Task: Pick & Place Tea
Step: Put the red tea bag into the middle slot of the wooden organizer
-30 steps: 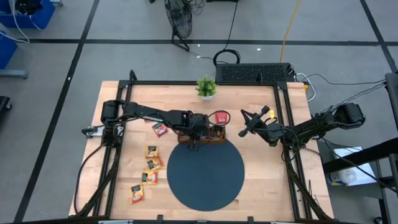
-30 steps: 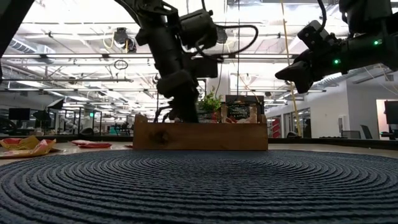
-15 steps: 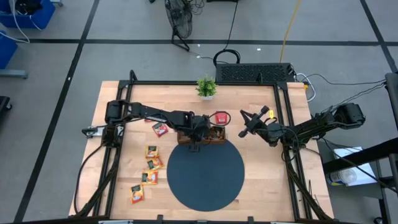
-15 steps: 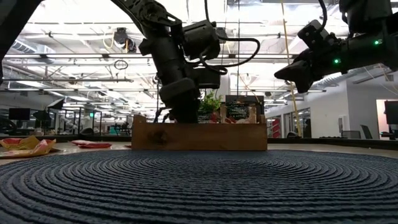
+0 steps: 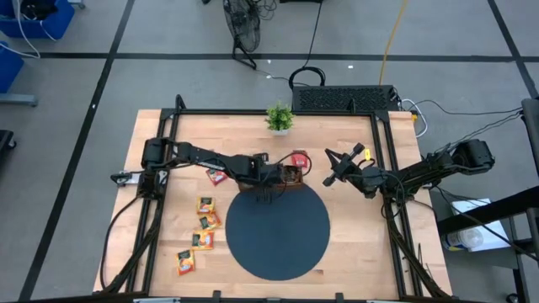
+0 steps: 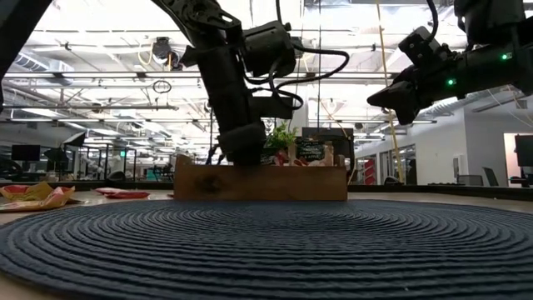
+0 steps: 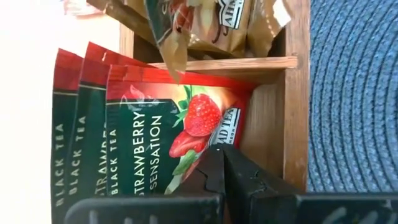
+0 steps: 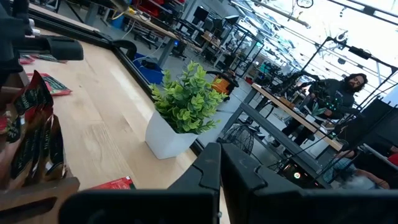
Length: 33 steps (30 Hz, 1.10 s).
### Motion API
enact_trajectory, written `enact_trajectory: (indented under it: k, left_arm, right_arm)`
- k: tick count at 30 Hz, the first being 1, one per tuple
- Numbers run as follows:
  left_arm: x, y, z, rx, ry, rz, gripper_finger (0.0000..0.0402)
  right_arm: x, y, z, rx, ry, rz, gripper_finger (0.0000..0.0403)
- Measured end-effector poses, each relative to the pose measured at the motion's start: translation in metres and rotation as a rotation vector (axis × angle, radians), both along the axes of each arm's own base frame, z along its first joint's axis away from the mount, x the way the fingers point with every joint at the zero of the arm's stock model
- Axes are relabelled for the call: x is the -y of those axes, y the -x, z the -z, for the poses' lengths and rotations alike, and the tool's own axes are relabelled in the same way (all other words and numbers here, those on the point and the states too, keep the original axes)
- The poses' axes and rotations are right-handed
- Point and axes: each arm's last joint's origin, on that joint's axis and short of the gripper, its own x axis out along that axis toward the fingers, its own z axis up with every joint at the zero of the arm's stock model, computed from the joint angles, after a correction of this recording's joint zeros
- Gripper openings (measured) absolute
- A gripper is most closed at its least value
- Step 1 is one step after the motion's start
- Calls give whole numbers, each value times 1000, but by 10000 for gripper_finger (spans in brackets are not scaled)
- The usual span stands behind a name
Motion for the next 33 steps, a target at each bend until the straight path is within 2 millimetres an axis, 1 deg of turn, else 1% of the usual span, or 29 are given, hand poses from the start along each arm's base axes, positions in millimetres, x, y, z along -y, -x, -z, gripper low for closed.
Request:
enact_trajectory:
  k: [12,19,22,27,30,33]
  left_arm:
    - [11,1,0,-29,-204,9,1]
    - [14,0,-1,-29,-252,24,3]
    - [15,0,-1,-30,-246,30,5]
    - [22,0,-1,-27,-138,111,3]
    - [24,0,-1,-32,-130,118,8]
    - [24,1,-7,-78,-118,148,4]
  right_arm:
    - [0,0,0,0,0,0,0]
    - [0,0,0,4,-3,0,0]
    - [0,0,0,5,-4,0,0]
    - [0,0,0,5,-5,0,0]
    - [0,0,0,5,-5,0,0]
    - [0,0,0,5,-5,0,0]
